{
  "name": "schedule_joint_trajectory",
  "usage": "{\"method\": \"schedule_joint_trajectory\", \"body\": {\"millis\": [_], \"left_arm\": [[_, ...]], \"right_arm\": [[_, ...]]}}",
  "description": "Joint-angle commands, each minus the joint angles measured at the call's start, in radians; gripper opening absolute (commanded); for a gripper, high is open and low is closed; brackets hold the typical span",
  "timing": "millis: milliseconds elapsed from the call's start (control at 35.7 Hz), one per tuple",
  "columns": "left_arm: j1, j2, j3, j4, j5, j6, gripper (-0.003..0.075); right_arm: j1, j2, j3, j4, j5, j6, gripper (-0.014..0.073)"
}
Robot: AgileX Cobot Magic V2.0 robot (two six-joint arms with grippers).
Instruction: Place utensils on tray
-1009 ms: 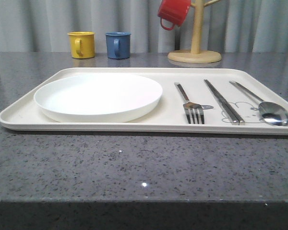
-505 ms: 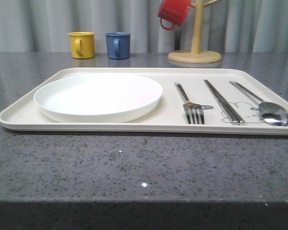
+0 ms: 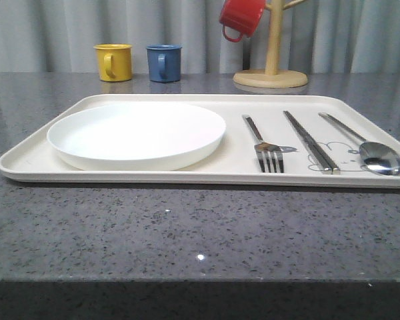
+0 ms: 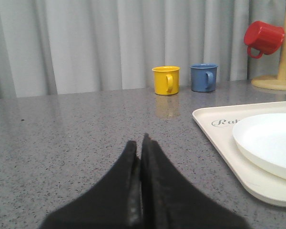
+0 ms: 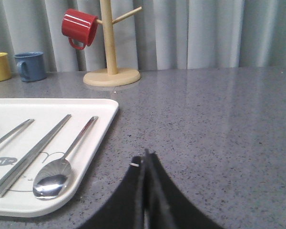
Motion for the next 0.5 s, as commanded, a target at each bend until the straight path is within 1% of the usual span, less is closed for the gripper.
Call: {"method": "schedule_joint_trajectory", "body": {"millis": [0,477], "left_arm": [[-0.007,-0.02,0.018,-0.008,-0.08,0.0,-0.002],[-0.007,-0.02,0.018,-0.008,-0.08,0.0,-0.002]], "right_arm": [[-0.01,-0.017,0.003,-0.025,-0.089,-0.001,-0.0116],[-0.01,-0.017,0.003,-0.038,-0.09,-0.001,-0.0116]]}}
